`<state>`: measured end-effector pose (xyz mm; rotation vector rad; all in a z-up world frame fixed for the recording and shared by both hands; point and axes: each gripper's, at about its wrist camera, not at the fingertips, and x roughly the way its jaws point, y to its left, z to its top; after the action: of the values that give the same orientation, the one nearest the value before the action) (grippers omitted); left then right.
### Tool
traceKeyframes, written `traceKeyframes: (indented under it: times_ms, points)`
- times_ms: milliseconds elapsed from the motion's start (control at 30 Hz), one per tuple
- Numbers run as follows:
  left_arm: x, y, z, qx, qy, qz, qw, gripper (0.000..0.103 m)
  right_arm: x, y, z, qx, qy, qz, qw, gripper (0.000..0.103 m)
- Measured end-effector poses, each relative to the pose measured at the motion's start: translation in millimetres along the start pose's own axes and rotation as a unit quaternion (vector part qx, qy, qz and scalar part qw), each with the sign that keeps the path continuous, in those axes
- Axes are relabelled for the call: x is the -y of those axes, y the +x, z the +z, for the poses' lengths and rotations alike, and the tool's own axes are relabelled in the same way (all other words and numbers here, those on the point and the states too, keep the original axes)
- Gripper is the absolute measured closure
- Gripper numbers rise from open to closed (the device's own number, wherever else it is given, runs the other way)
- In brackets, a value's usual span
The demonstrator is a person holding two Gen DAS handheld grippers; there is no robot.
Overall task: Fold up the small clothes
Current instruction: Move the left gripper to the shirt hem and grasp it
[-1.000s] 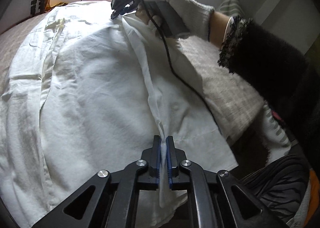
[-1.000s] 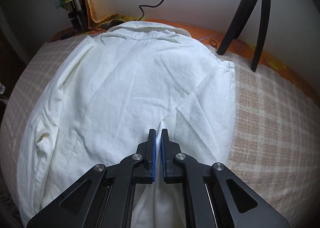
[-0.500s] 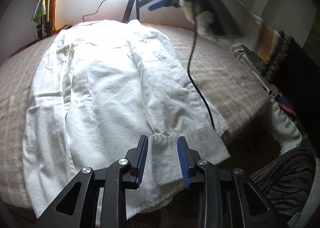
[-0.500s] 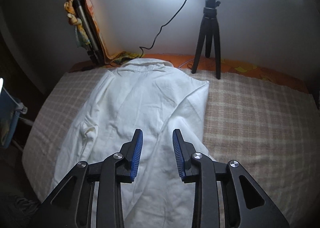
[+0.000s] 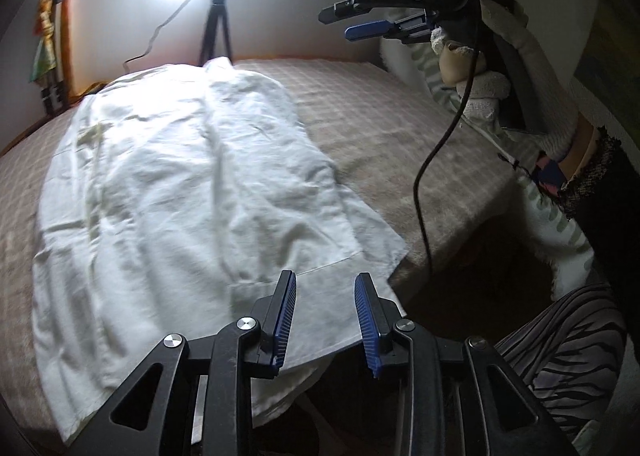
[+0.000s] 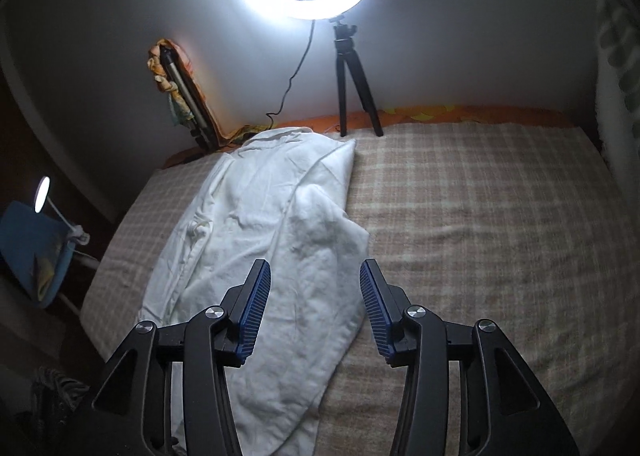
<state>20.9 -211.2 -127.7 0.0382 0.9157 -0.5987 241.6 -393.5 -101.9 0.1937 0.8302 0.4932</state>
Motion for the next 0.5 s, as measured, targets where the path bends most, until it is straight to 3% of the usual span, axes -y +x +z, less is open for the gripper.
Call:
traceKeyframes:
  times_ms: [100,233,500]
  points:
    - [11,13,2,-0.010,0.013,-0.011,0.9998,0.067,19,-3,-10,-0.006,0.019,0.006,1.000,0.051]
    - [29,36,6,-0.022,0.030,-0.019,0.9991,0.049,40,1,-19,-0.011,0.043,0.003,0.999,0.049]
    - [46,71,16,-0.033,0.038,-0.011,0.9987,0.050,73,28,-23,-0.027,0.091,0.030,0.995,0.049]
